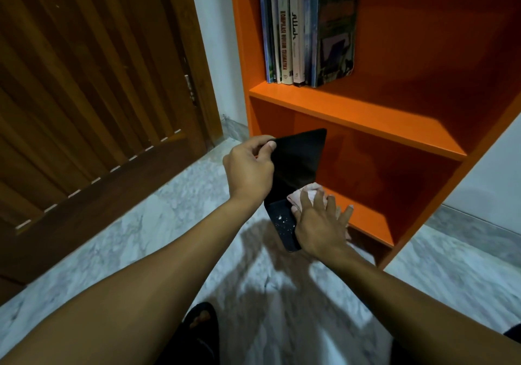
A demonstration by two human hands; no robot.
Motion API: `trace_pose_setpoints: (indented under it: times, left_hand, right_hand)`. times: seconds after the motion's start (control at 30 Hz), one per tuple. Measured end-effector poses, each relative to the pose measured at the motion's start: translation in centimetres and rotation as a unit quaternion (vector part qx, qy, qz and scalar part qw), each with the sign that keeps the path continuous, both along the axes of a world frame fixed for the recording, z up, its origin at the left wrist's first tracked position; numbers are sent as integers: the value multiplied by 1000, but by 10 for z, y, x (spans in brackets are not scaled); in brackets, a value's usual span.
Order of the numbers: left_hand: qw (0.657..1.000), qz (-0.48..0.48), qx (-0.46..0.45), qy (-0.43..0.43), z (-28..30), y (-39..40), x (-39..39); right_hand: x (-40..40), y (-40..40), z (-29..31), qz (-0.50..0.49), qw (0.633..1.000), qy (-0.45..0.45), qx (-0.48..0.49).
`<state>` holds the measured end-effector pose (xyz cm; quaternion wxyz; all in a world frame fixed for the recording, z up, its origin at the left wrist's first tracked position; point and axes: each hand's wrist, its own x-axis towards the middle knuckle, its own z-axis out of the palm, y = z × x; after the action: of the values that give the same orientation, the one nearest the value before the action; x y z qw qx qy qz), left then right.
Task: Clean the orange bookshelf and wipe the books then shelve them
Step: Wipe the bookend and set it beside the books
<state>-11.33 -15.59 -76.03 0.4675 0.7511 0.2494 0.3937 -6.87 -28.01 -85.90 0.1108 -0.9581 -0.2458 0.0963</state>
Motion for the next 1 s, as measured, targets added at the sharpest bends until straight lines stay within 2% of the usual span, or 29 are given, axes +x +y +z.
trace_pose_setpoints:
  times: [0.1,0.17,0.27,0.33,0.47,0.57,0.63,0.7,0.77,0.8,0.87,0.9,0.93,0.97,1.0]
  left_hand:
    - [1000,-8,-12,24,-6,3,2]
    - [999,-13,-16,35,-10,4,3]
    - [999,-22,-25,33,-9,0,4]
    - [999,-21,-37,24,-8,-2,3]
    - [998,-12,-59,13,-8,2,3]
    - [997,-6,-74,7,-8,8,2]
    - [997,-3,-75,5,-9,11,1]
    - [997,0,-75,5,-10,14,1]
    - [996,4,-84,-4,-9,17,-1]
    - [996,5,-90,-12,-8,18,-2]
    - [994,7,-103,-20,-4,22,-5]
    - [993,1,-113,-24,-3,25,-8]
    - [992,-9,-124,-30,-2,27,-11]
    - [990,-22,-134,-35,-2,29,-14]
    - [988,-36,-146,-39,-1,31,-18]
  right_hand:
    - [-15,0,-9,46,999,-20,-7]
    - [-27,2,-14,86,996,1,3]
    - [-44,7,-17,168,984,24,50]
    - [-55,9,-20,218,972,-2,86]
    - [-61,6,-21,289,938,1,193]
    - [-57,0,-25,346,915,-28,208]
    - [-56,-4,-36,409,871,-106,252]
    - [-59,-9,-45,447,830,-132,307]
    - [-59,-16,-52,464,823,-120,304]
    - [-58,-19,-53,465,833,-108,280]
    - [-50,-23,-64,426,884,-48,185]
    - [-41,-28,-71,357,924,32,136]
    - [-32,-35,-74,239,951,153,120]
    - [-22,-40,-77,108,950,248,153]
    - [-10,-47,-75,7,934,297,200]
